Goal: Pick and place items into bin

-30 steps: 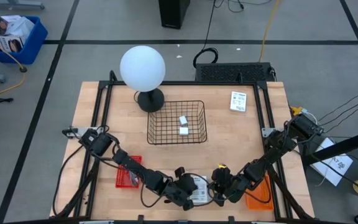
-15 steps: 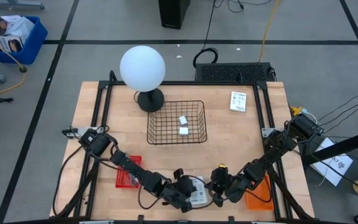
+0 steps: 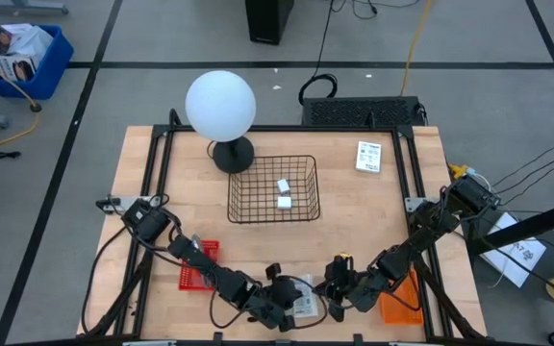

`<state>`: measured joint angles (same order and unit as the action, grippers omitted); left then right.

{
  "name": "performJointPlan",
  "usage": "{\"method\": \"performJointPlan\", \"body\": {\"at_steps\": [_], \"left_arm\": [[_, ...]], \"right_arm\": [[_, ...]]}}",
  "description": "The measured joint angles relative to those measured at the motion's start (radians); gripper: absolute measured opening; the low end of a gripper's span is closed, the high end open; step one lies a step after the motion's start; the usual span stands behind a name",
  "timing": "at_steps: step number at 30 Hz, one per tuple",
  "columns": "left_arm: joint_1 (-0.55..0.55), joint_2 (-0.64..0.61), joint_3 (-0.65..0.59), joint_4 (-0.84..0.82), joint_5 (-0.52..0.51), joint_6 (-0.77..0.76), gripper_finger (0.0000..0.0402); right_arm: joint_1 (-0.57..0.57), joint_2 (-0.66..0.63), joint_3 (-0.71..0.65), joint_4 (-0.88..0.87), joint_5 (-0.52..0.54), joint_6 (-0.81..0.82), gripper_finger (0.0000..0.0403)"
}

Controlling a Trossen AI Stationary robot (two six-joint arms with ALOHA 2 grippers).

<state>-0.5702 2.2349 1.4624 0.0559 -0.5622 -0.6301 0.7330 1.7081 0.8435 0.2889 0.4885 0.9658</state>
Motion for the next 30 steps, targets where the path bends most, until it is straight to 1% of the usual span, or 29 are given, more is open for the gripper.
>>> {"method": "performJointPlan", "body": {"at_steps": [7,15,23,30], "left_arm": [[-0.019,0.0,0.0,0.0,-0.053,0.006,0.0035],[-0.051,0.0,0.0,-0.01,-0.118,0.006,0.0035],[-0.063,0.001,0.0,0.002,-0.155,0.008,0.0035],[-0.061,0.002,0.0,0.001,-0.176,0.007,0.0035]], "right_arm": [[-0.001,0.015,0.001,0.028,0.013,-0.01,0.0],[-0.001,0.085,0.003,0.184,0.027,-0.053,0.0],[-0.006,0.09,0.002,0.234,0.022,-0.102,0.0],[-0.021,0.09,0.002,0.231,0.007,-0.115,0.0]]}}
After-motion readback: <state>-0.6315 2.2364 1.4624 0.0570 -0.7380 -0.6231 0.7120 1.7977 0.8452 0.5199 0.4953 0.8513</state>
